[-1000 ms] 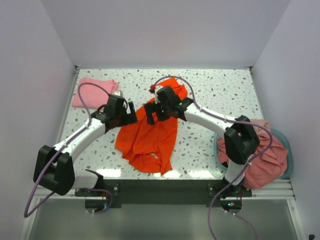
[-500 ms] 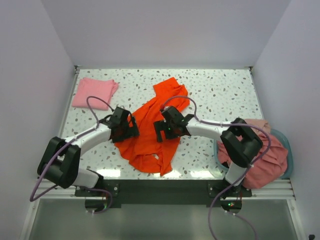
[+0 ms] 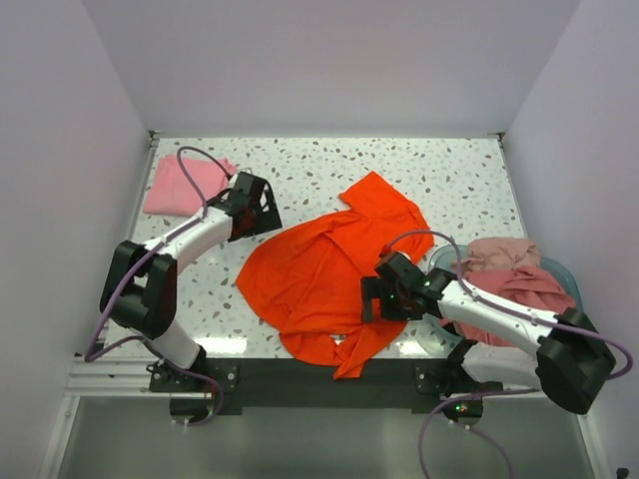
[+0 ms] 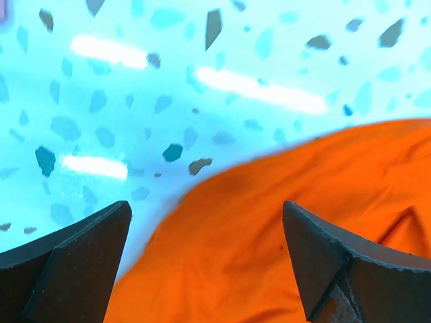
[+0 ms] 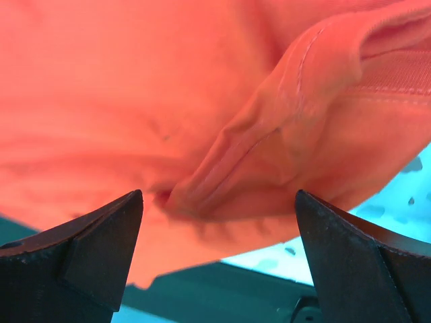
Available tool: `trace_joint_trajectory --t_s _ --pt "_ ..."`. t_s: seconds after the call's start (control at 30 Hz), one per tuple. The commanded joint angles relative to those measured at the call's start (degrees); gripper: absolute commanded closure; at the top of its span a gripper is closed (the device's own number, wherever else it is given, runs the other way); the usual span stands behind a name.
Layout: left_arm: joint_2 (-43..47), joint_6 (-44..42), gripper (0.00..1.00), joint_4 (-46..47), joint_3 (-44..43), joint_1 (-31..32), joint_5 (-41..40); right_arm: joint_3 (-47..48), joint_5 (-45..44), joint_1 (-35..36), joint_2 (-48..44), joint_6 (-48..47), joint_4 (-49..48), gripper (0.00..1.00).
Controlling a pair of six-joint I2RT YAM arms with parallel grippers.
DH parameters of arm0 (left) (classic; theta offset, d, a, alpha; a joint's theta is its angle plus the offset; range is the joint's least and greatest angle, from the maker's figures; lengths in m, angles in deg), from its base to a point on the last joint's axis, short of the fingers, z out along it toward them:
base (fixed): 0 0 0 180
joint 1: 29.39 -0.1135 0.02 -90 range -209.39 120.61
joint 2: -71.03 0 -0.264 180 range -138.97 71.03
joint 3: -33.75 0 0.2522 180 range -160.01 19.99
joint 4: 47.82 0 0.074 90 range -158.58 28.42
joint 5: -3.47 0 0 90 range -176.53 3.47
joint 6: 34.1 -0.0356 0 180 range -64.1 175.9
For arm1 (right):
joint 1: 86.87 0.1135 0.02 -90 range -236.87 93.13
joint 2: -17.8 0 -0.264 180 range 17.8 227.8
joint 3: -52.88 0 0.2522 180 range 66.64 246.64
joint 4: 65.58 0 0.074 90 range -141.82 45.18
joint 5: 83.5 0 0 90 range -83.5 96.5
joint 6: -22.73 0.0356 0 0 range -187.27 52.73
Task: Fold and stack the t-shirts
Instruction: Flatten the tshirt out
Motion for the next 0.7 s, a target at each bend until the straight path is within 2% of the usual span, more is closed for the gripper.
trace_joint_trajectory --t_s 0.0,0.13,0.2,0.27,0.3,0.37,0.43,0.53,0.67 --pt "-0.02 -2.60 0.00 -1.33 -3.96 -0.29 -0.62 1.39 2.39 0.12 -5.74 2.52 3.86 0.01" --pt "4.71 -0.94 0.00 -3.70 0.68 -0.29 -1.05 10.26 0.82 0.03 -4.62 -4.31 4.29 0.01" --pt "9.37 0.47 0.00 -4.84 5.68 -0.29 -1.23 16.65 -3.83 -0.84 -2.17 -6.44 4.38 0.01" --pt "13.58 3.01 0.00 -6.16 8.86 -0.29 -1.40 21.42 -5.08 -4.08 4.42 -7.59 6.13 0.01" --pt "14.73 3.81 0.00 -7.04 11.83 -0.29 -0.88 25.44 -1.77 -9.06 7.05 -7.94 6.05 0.01" --pt "16.93 5.04 0.00 -6.26 14.75 -0.29 0.35 28.98 0.37 -14.09 12.94 -8.73 2.73 0.01" --pt "16.86 5.57 0.00 -4.41 17.92 -0.29 0.88 34.52 -0.77 -15.34 16.02 -11.53 -1.22 0.01" --pt "13.45 6.27 0.00 -3.71 17.93 -0.73 -0.17 45.67 -0.86 -18.33 24.98 -15.22 -0.29 0.01" --pt "8.95 5.40 0.10 0.58 16.87 -2.75 2.01 59.65 -0.25 -22.20 38.84 -21.90 0.51 0.01"
